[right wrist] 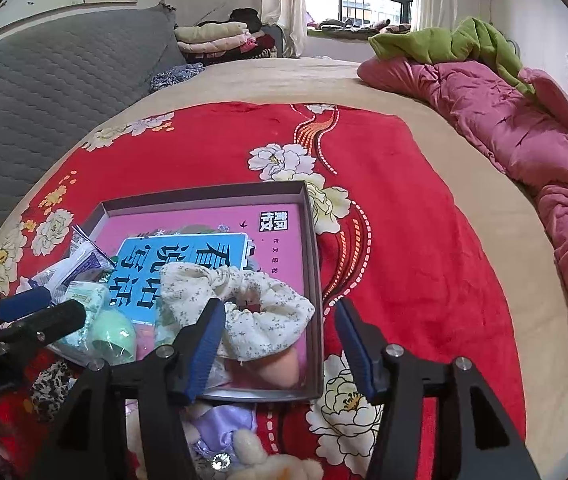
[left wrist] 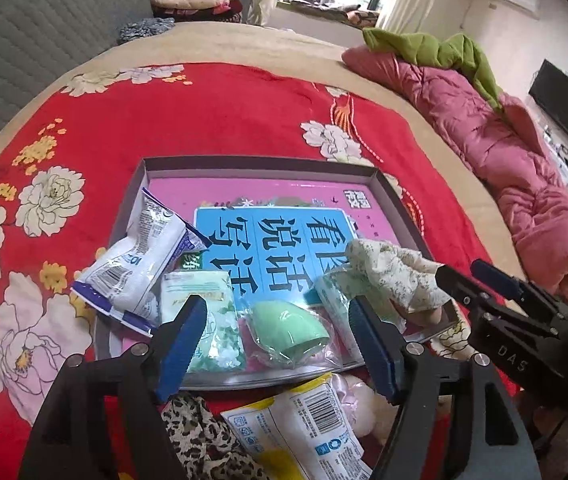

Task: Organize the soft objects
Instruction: 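Open both tools releasing the sponge and cloth in the box, then withdraw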

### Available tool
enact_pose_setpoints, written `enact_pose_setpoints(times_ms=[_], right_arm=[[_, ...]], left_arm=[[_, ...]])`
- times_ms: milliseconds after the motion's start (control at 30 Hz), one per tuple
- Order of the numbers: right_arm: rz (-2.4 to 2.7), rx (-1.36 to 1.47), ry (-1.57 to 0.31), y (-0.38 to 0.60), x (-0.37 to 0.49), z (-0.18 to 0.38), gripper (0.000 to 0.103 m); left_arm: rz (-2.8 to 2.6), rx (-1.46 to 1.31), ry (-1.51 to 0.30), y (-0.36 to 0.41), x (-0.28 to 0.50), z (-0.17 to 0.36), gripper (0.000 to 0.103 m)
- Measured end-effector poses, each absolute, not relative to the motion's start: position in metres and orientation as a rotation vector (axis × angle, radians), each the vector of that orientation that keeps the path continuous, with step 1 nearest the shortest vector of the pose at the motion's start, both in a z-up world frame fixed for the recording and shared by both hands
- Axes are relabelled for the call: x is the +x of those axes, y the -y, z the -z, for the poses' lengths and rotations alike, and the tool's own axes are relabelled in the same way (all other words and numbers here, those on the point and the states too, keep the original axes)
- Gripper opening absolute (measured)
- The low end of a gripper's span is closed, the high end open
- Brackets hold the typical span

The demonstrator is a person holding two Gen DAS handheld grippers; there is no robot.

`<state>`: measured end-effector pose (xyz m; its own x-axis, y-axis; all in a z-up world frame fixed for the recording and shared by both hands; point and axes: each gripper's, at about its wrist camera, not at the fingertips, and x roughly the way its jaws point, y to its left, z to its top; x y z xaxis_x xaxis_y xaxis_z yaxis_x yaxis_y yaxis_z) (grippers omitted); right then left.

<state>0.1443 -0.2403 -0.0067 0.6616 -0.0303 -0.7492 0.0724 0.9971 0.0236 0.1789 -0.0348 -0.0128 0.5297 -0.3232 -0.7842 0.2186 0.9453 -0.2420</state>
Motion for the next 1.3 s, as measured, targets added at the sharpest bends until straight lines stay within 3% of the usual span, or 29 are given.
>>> enact_pose_setpoints(times_ms=[600, 1300], right_arm=[[0.028, 0.027, -0.807, 0.228, 0.133, -0.011, 0.069], [-0.021, 0.005, -0.774, 0.26, 0.059, -0.031, 0.072]], left_arm=[[0.225, -0.104, -0.932, 0.026, 0.165, -0.003, 0.078], [0.161, -0.166, -0.923, -0.033, 0.112, -0.019, 0.079]])
